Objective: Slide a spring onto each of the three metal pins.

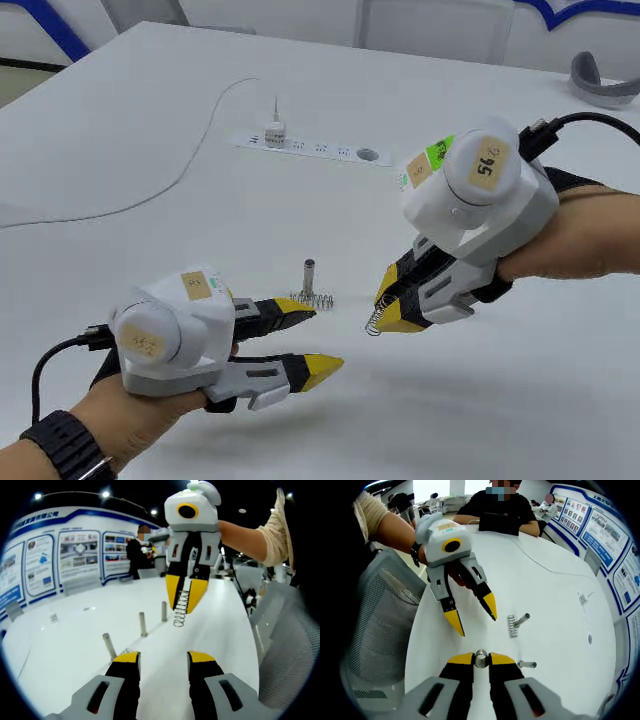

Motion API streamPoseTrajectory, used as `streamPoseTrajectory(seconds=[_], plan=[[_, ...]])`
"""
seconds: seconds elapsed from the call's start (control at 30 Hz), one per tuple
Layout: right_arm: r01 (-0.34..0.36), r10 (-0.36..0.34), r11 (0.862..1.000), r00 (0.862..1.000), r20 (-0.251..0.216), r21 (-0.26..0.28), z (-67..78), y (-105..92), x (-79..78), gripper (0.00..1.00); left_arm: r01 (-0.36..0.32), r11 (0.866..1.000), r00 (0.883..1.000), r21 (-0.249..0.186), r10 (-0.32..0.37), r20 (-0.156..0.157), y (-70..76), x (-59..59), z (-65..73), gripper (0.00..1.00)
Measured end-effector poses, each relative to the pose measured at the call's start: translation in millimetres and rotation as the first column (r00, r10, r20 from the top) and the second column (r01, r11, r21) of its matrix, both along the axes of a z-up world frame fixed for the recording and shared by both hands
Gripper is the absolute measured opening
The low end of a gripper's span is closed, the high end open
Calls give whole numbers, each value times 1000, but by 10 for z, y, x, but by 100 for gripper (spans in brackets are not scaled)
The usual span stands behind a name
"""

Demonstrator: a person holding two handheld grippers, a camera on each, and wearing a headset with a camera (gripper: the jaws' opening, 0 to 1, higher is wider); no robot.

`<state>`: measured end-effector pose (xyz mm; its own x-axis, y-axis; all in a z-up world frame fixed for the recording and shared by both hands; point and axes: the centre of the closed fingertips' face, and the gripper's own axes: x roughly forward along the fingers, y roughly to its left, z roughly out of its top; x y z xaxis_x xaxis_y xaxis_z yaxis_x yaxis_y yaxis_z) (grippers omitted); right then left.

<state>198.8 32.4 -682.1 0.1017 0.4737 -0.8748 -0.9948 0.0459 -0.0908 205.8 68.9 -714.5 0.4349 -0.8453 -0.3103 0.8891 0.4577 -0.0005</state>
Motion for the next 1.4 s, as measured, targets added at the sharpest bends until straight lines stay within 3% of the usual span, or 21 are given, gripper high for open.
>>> streamPoseTrajectory(seconds=[0.63, 1.4], plan=[[52, -52, 999, 998, 26, -11, 91, -175, 188, 12, -97, 995, 995, -3, 97, -25, 270, 117, -46, 51], [95, -92, 995, 994, 57, -38, 188, -300, 681, 12, -119, 993, 992, -4, 118, -40, 302, 126, -63, 58]])
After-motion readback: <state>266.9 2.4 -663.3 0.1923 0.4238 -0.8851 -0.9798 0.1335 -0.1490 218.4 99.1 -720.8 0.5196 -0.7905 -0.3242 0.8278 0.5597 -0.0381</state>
